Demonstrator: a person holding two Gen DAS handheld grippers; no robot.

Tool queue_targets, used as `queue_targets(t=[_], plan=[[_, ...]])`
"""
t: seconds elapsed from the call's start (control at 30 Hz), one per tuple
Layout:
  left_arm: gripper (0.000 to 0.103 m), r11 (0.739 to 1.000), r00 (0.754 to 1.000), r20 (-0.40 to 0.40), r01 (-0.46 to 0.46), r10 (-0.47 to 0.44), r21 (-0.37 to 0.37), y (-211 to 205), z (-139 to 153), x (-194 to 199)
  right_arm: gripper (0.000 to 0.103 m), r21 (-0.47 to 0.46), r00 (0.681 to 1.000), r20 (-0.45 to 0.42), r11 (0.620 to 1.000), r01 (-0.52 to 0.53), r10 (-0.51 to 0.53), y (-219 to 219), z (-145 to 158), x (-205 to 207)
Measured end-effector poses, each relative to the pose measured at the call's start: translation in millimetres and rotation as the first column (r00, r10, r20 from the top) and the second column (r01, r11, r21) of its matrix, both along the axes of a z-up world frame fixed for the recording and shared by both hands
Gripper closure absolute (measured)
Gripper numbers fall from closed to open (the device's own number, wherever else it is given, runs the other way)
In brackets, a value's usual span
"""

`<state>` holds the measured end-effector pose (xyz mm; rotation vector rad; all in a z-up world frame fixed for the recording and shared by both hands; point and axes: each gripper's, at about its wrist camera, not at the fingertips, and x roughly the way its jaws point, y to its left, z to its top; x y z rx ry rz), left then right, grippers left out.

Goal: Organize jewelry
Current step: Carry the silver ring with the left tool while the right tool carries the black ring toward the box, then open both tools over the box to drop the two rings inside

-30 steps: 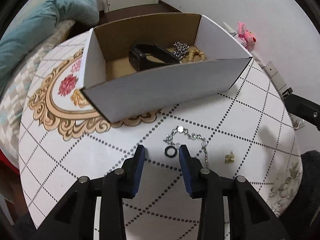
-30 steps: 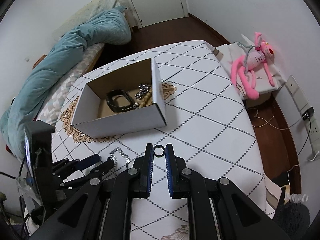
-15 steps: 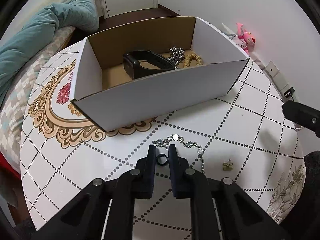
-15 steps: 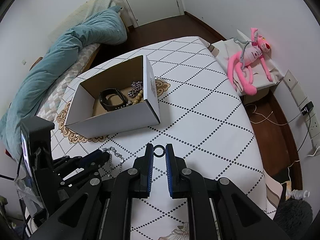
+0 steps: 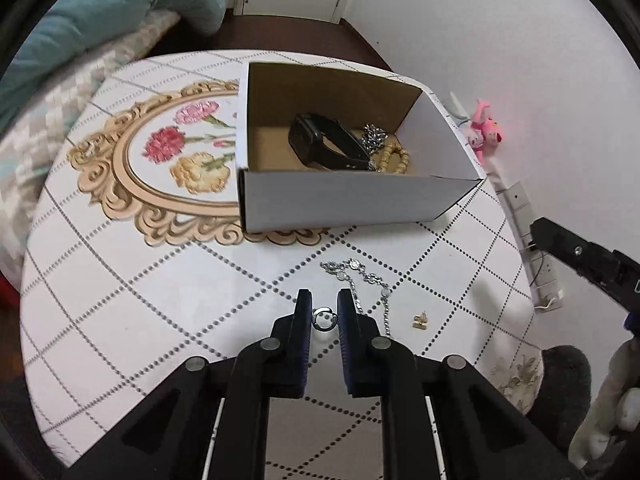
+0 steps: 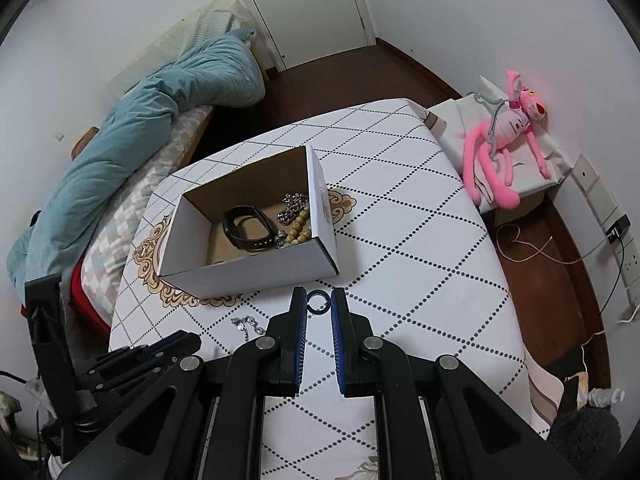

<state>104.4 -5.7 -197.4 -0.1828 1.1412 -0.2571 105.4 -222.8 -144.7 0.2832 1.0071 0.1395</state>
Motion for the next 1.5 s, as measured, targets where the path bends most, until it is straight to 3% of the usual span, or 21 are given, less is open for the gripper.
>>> queue_targets(t=[0.27,0.53,0.7,0.9,1.1,1.17,1.2,1.23,1.3,1.5], plan=[[0.093,0.997,0.998,-0.002,-0.067,0.066,-0.032,18.2,5.5,-5.1,0.09,0.004,1.0,-0.002,1.0,-0.003,0.003,-1.8,0.9,-9.9],[0.093,0.987,0.988,0.064,-0.138,0.143,-0.078,48.2,45.4,-3.6,0.09,0.025,1.0,0.015,1.0,0.001,-0.001,-5.2,8.4,-7.9],[0.093,0.986,0.985,0.098,-0.134,0.144,-0.101,48.2,74.3,8.7,0.09,0.054,0.999,0.035,0.998,-0.025,0.023,2.3,20.9,-3.0],[0.093,0.991,0.987,0.114,-0.101,0.111,-0.089,31.2,95.8,55.8,0.09,0.04,0.994,0.044,0.994,-0.101,0.099,26.0,36.1,40.7],[0.092,0.993,0.994,0.005,-0.111,0.111,-0.033,25.1,76.1,115.1,0.09,0.02,0.978,-0.105,0.983,-0.18,0.181,48.4,12.9,112.9],[0.087,0.992,0.992,-0.022,-0.122,0.123,0.005,27.4,69.1,126.8,0.09,0.019,0.968,-0.157,0.981,-0.194,0.194,50.9,2.0,128.8],[0.074,0.992,0.992,-0.029,-0.124,0.124,0.029,28.1,66.5,131.4,0.089,0.015,0.964,-0.182,0.981,-0.195,0.195,51.4,-2.5,136.4],[0.055,0.991,0.992,-0.028,-0.125,0.126,0.048,29.1,64.9,134.2,0.081,0.012,0.961,-0.198,0.98,-0.197,0.195,51.4,-5.7,142.5],[0.036,0.987,0.99,-0.016,-0.139,0.14,0.081,32.2,64.8,134.3,0.066,-0.001,0.962,-0.198,0.982,-0.189,0.185,49.3,-6.9,149.2],[0.032,0.974,0.986,0.024,-0.164,0.162,0.154,36.9,62.4,129.4,0.056,-0.063,0.97,-0.174,0.981,-0.184,0.171,43.7,-1.4,147.0]])
